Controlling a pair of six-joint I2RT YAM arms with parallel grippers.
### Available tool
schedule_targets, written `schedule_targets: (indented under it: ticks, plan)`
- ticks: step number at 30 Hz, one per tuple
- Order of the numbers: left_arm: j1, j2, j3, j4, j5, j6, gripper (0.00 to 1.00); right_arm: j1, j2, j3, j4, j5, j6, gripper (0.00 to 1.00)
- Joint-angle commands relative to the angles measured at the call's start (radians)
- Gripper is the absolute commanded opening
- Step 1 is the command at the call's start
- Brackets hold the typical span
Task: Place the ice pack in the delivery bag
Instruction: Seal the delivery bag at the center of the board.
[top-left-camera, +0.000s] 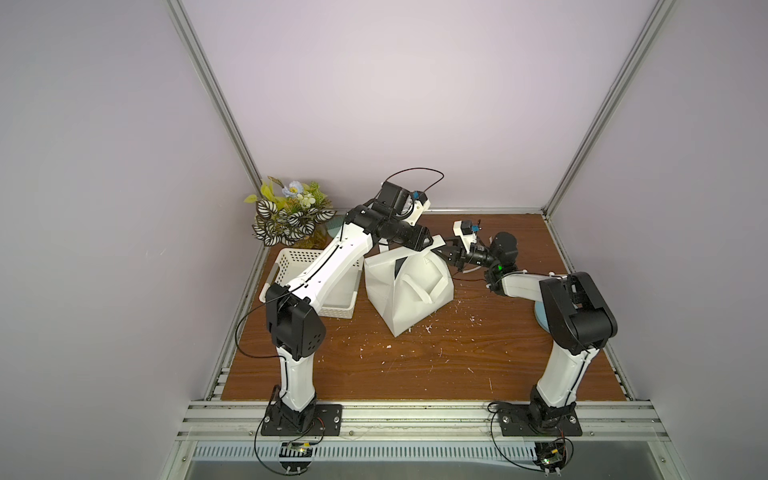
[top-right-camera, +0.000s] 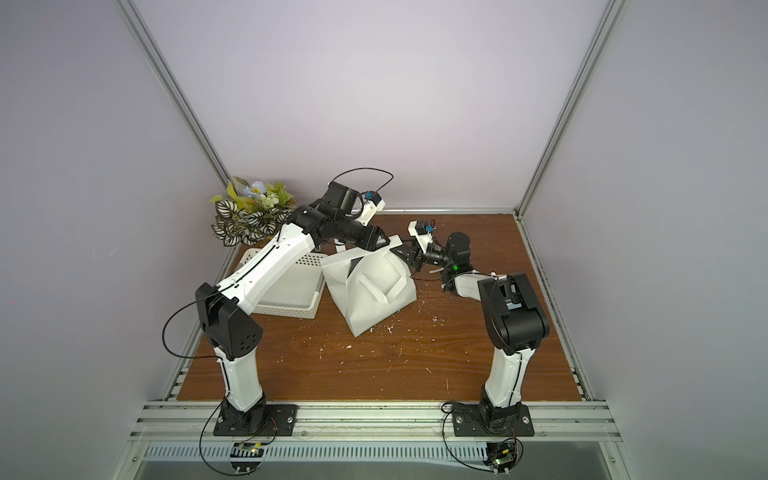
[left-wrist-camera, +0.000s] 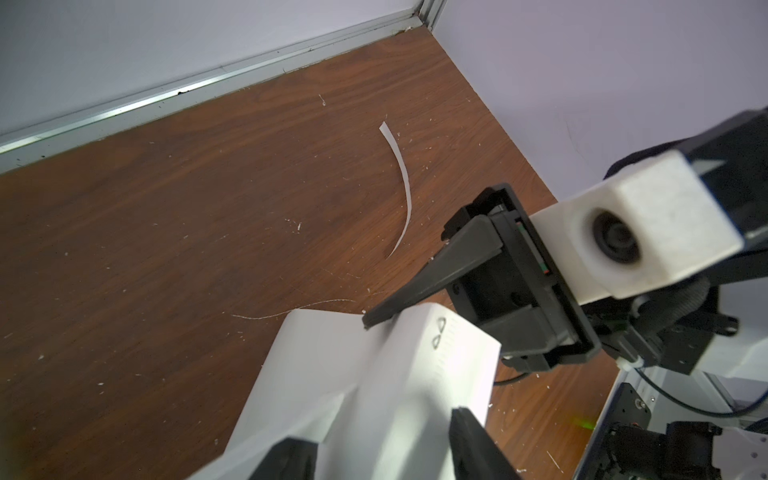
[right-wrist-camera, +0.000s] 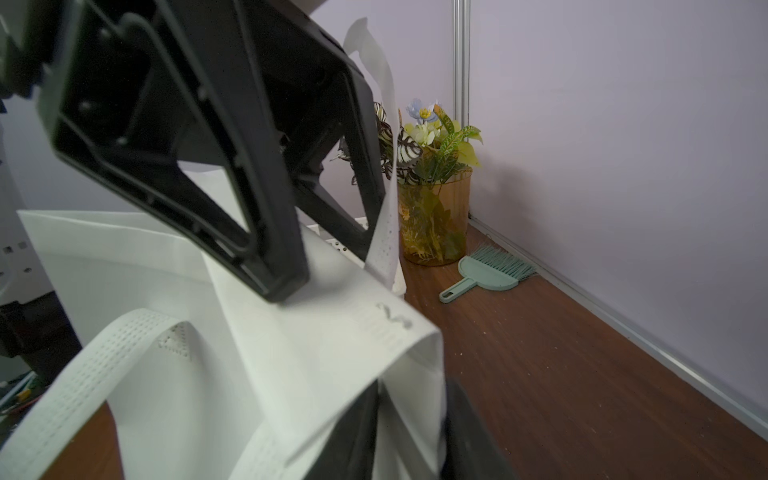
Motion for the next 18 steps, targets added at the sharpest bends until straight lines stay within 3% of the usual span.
schedule_targets:
  ticks: [1, 4, 10, 18]
  plan:
    - [-0.007, -0.025, 0.018, -0.023, -0.062, 0.01, 0.53, 0.006, -0.062, -0.005, -0.005, 0.015, -0.015, 0.45]
    - [0.01, -0.046, 0.001, -0.024, -0.051, 0.004, 0.54, 0.007, -0.081, -0.032, 0.003, 0.016, -0.009, 0.57]
    - [0.05, -0.092, -0.039, -0.023, -0.03, -0.011, 0.54, 0.021, -0.09, -0.073, 0.008, 0.011, -0.007, 0.68]
    - [0.059, -0.122, -0.039, -0.022, -0.018, -0.035, 0.53, 0.025, -0.088, -0.096, 0.032, 0.014, 0.002, 0.75]
